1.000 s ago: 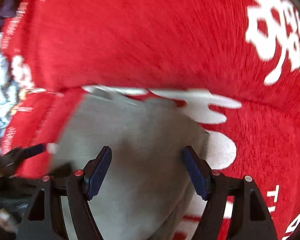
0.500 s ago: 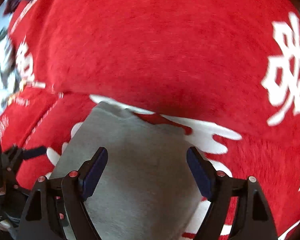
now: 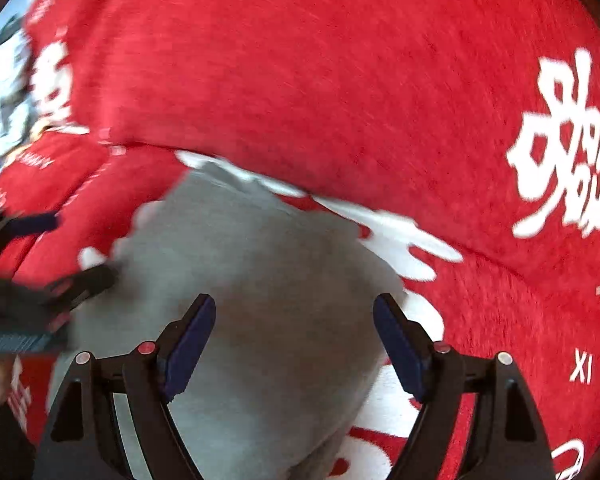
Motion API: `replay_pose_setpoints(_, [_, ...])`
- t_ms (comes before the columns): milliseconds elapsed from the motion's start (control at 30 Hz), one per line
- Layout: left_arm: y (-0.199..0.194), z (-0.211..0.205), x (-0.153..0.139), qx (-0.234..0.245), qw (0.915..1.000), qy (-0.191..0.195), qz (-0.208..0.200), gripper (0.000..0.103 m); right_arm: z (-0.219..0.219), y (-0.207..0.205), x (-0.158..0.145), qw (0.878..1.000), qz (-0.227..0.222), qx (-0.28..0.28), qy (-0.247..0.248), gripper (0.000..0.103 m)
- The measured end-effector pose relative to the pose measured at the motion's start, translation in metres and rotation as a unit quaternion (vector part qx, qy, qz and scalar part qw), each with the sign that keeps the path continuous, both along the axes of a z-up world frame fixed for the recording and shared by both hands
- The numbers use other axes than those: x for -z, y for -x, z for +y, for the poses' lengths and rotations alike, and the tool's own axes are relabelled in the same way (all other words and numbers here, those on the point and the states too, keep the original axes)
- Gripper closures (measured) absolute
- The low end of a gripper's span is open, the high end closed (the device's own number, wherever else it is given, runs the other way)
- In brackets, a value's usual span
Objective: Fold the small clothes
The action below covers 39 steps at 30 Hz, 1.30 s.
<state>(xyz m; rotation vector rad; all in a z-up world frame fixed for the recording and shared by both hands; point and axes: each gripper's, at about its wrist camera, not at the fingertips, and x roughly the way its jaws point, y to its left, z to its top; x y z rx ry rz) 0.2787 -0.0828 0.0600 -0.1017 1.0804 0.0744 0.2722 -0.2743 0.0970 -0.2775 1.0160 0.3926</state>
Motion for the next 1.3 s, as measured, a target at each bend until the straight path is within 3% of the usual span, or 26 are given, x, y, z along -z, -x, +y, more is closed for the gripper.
replay_pose_setpoints(133, [-0.018,0.000,0.021,-0.007,0.9990,0.013,0.042,0.000,0.015,0.000,0.026,0.999,0.039,-0.007,-0.004,0.019])
replay_pose_setpoints(200, [-0.012,-0.003,0.026,0.006,0.9994,0.005,0.034,0.000,0.012,0.002,0.042,0.999,0.051,-0.004,0.002,0.019])
replay_pose_setpoints(300, [0.005,0.001,0.021,0.025,0.9994,0.011,0.023,0.000,-0.011,0.018,0.039,0.999,0.038,0.010,-0.031,0.019])
replay_pose_setpoints(400, [0.025,0.010,0.017,0.029,0.9989,0.031,0.019,0.000,-0.028,0.038,0.033,0.999,0.025,0.014,-0.020,0.018])
replay_pose_setpoints(600, [0.068,0.018,0.001,0.052,0.9979,0.035,0.018,0.000,-0.075,0.073,0.037,0.995,0.074,0.049,-0.035,0.018])
replay_pose_setpoints(733, [0.093,0.024,-0.013,0.081,0.9964,0.021,0.013,0.000,-0.112,0.099,0.024,0.991,0.073,0.100,-0.056,0.018])
replay_pose_setpoints(833, [0.097,0.025,-0.020,0.082,0.9960,0.034,0.004,0.000,-0.130,0.108,0.011,0.986,0.058,0.142,-0.069,0.018])
replay_pose_setpoints(933, [0.095,0.012,-0.016,0.076,0.9962,0.043,0.004,0.000,-0.119,0.109,-0.005,0.984,0.029,0.146,-0.098,0.018])
replay_pose_setpoints(1067, [0.112,-0.008,-0.006,0.088,0.9954,0.036,0.010,0.000,-0.061,0.117,-0.015,0.990,0.021,0.058,-0.127,0.018])
replay_pose_setpoints(1133, [0.127,-0.007,-0.002,0.081,0.9963,0.029,0.011,0.000,-0.036,0.125,-0.009,0.994,0.021,0.024,-0.107,0.018])
replay_pose_setpoints(1200, [0.144,-0.004,0.000,0.077,0.9966,0.028,0.008,0.000,-0.023,0.131,0.001,0.998,0.009,0.022,-0.050,0.018])
replay_pose_setpoints(1300, [0.168,-0.006,0.007,0.093,0.9952,0.026,0.012,0.000,-0.034,0.133,0.010,0.997,0.016,0.049,-0.056,0.018])
